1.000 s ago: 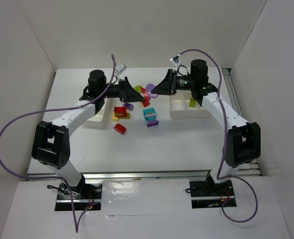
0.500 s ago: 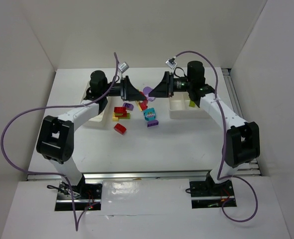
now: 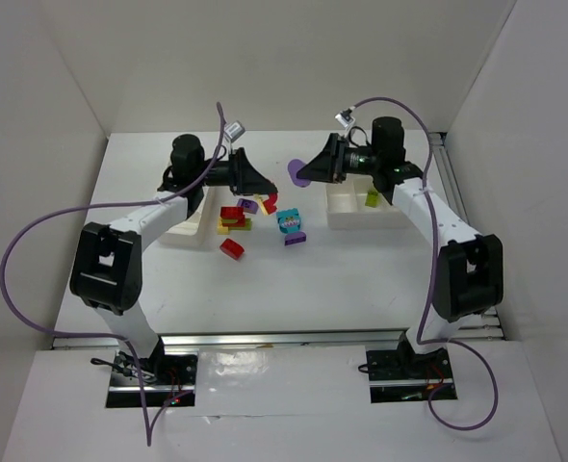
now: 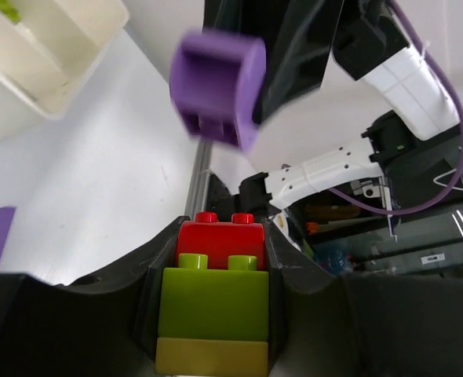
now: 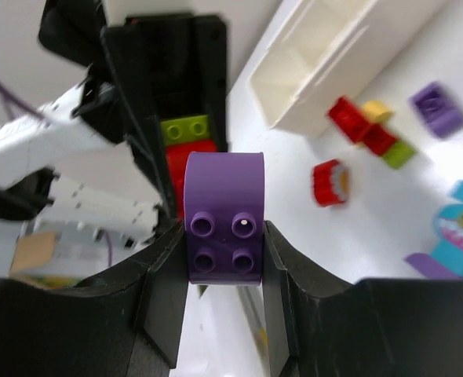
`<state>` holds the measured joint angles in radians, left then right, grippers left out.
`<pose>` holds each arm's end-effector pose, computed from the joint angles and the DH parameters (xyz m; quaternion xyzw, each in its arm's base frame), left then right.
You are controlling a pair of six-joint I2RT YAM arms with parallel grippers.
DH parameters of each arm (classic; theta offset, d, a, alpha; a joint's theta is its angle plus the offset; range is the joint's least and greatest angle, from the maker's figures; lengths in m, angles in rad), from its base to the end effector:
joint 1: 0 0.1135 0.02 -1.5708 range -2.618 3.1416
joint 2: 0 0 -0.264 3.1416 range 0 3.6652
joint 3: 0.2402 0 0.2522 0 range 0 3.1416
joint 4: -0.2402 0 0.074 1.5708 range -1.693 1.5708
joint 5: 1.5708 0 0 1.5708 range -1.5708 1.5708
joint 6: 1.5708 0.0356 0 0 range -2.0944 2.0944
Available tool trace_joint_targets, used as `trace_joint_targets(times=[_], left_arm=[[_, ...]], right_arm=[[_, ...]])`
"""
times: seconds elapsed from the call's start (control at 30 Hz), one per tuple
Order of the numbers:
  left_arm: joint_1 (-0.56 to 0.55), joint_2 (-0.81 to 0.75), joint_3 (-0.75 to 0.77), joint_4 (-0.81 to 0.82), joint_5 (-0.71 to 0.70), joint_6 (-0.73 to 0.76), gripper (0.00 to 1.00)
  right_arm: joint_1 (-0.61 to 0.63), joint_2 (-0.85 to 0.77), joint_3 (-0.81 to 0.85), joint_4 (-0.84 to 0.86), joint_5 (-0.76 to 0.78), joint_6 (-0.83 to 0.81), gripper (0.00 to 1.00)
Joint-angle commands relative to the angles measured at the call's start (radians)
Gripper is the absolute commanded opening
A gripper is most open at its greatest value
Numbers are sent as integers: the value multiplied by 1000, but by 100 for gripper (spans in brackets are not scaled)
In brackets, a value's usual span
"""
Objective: Sort the legos into containers by color
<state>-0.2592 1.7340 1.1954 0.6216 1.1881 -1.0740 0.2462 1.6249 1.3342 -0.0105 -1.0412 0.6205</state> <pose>0.3694 -0.1321 0.3071 0.1558 0.6784 -0.6749 0.2449 0.3552 0.1209 0.3371 -0.1598 0.7412 0.5795 0.2987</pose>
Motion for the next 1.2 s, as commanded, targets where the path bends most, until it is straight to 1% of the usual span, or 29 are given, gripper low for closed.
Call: trace_joint_targets(times=[0.0, 0.03, 0.07, 0.1, 0.13, 0.17, 0.2, 0.23, 0.27, 0.3, 0.33, 0.4, 0.47, 0.57, 0.67, 0.77, 0.8, 0.9, 0.93, 0.97, 1.0, 1.03, 1.1, 1.17], left_arm=[[29, -16, 64, -135, 24, 120, 0], [29, -16, 73, -176, 24, 170, 0], [29, -16, 90, -216, 15, 195, 0], [38, -7, 90, -291, 5, 216, 0], [38, -7, 107, -327, -16, 256, 0], [38, 7, 128, -367, -36, 276, 0], [38, 16, 147, -419, -51, 307, 0], [38, 25, 185, -527, -97, 359, 0], [28, 25, 208, -590, -132, 387, 0], [28, 60, 239, -665, -168, 426, 0], [3, 77, 300, -807, -255, 497, 0], [-15, 119, 345, -903, -317, 545, 0], [-26, 131, 355, -936, -350, 545, 0], [-37, 131, 346, -936, -346, 545, 0], [-37, 131, 346, -936, -355, 545, 0], [-46, 140, 346, -970, -364, 560, 0], [-46, 141, 355, -979, -380, 560, 1], [-55, 141, 365, -1002, -419, 580, 1], [-55, 150, 365, -1014, -435, 580, 1], [-55, 150, 365, -1026, -449, 580, 1], [-55, 150, 365, -1027, -470, 591, 2], [-55, 150, 365, -1036, -479, 591, 4], [-55, 159, 365, -1048, -499, 615, 14], [-66, 159, 377, -1071, -511, 635, 20]], right_arm=[[-38, -69, -6, -28, 134, -28, 18], [-53, -79, -6, -43, 174, -28, 18], [-62, -103, -35, -43, 269, -13, 18], [-85, -103, -44, -63, 314, -4, 18], [-85, -114, -44, -103, 373, -13, 18], [-96, -114, -3, -162, 529, -37, 18], [-84, -100, 29, -303, 638, -68, 18], [-70, -89, 60, -362, 744, -114, 18], [-70, -65, 84, -408, 833, -132, 18], [-56, -54, 112, -454, 965, -148, 18], [-56, -40, 112, -468, 996, -180, 18], [-56, 16, 144, -491, 1041, -212, 18], [-56, 62, 170, -519, 1061, -244, 18], [-47, 150, 201, -528, 1072, -269, 18], [-36, 177, 201, -516, 1090, -278, 18], [-27, 200, 201, -516, 1100, -278, 22], [-18, 201, 192, -516, 1100, -278, 22], [-8, 220, 192, -506, 1086, -288, 31], [-8, 220, 192, -520, 1086, -288, 36], [1, 233, 192, -529, 1086, -288, 53], [1, 233, 201, -529, 1086, -288, 59], [1, 233, 201, -529, 1096, -288, 64], [11, 207, 201, -529, 1109, -297, 73], [11, 185, 201, -529, 1118, -297, 73]])
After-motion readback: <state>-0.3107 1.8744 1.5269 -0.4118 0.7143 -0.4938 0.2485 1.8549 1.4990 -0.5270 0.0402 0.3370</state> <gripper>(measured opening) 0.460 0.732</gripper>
